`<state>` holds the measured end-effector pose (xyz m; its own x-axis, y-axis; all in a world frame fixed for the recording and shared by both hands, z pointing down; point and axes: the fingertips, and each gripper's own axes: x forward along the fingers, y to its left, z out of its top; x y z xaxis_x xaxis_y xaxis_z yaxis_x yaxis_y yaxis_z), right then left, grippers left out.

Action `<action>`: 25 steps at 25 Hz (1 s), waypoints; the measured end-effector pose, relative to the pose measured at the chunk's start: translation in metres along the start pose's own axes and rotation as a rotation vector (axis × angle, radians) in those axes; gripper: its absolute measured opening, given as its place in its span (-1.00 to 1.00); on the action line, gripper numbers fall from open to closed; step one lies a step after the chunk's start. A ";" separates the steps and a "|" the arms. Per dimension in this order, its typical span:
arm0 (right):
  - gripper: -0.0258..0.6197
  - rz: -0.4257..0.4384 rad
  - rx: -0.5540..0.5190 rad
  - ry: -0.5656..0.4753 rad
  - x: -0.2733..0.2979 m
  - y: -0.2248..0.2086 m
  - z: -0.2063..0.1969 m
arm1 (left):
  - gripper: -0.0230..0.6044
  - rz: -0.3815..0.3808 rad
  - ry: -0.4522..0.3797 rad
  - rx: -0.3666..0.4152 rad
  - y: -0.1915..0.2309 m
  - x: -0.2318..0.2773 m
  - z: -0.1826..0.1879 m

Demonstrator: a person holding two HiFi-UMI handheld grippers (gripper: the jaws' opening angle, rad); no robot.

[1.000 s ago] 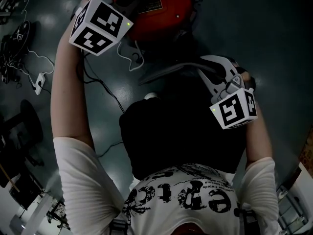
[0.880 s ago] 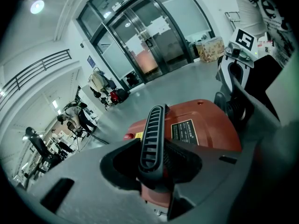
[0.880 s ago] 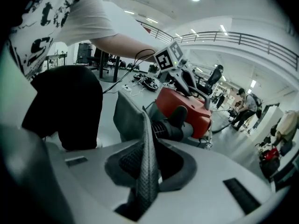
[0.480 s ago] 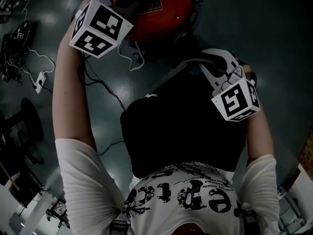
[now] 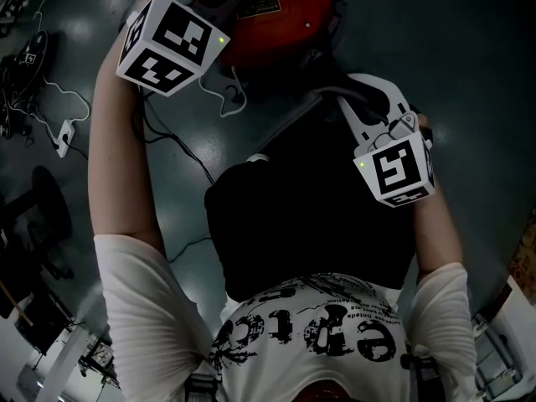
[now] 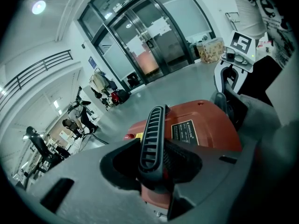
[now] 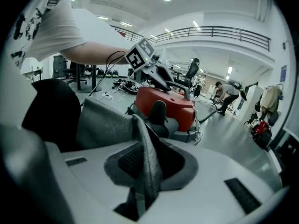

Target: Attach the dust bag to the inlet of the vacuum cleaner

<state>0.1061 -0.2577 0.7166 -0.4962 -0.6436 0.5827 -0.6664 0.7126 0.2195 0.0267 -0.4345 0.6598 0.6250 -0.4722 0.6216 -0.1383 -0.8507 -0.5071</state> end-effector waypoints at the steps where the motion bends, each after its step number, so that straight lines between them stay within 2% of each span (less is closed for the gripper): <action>1: -0.75 -0.003 0.009 -0.001 0.001 0.000 0.000 | -0.52 0.002 -0.003 0.000 0.000 0.000 0.000; 7: -0.74 0.003 0.050 0.018 0.000 0.001 -0.001 | -0.51 0.008 -0.027 0.017 0.000 -0.002 0.001; 10: -0.74 0.014 0.040 0.040 -0.002 0.001 0.000 | -0.51 0.064 -0.062 0.019 0.005 -0.003 0.001; 12: -0.74 -0.011 0.002 0.072 -0.005 0.000 0.000 | -0.50 0.099 -0.079 0.013 0.002 -0.005 0.003; 14: -0.72 -0.045 -0.010 0.091 -0.008 0.000 0.001 | -0.22 0.089 -0.110 -0.004 -0.007 -0.013 0.015; 17: -0.65 -0.060 0.056 0.073 -0.017 0.002 0.006 | -0.21 0.094 -0.204 -0.043 -0.011 -0.038 0.043; 19: -0.64 -0.071 0.079 0.039 -0.033 -0.001 0.018 | -0.21 0.124 -0.304 -0.136 -0.009 -0.065 0.064; 20: -0.65 -0.086 0.097 0.002 -0.045 -0.005 0.029 | -0.21 0.141 -0.368 -0.223 -0.008 -0.079 0.074; 22: -0.65 -0.136 0.170 -0.127 -0.070 -0.021 0.060 | -0.22 0.183 -0.495 -0.451 -0.006 -0.109 0.085; 24: -0.65 -0.186 0.233 -0.290 -0.091 -0.040 0.088 | -0.22 0.231 -0.578 -0.652 -0.009 -0.132 0.084; 25: -0.65 -0.209 0.245 -0.365 -0.101 -0.048 0.098 | -0.22 0.249 -0.597 -0.722 -0.014 -0.139 0.082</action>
<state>0.1336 -0.2540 0.5711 -0.4712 -0.8532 0.2234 -0.8623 0.4989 0.0867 0.0044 -0.3377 0.5319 0.7737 -0.6323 0.0400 -0.6334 -0.7732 0.0298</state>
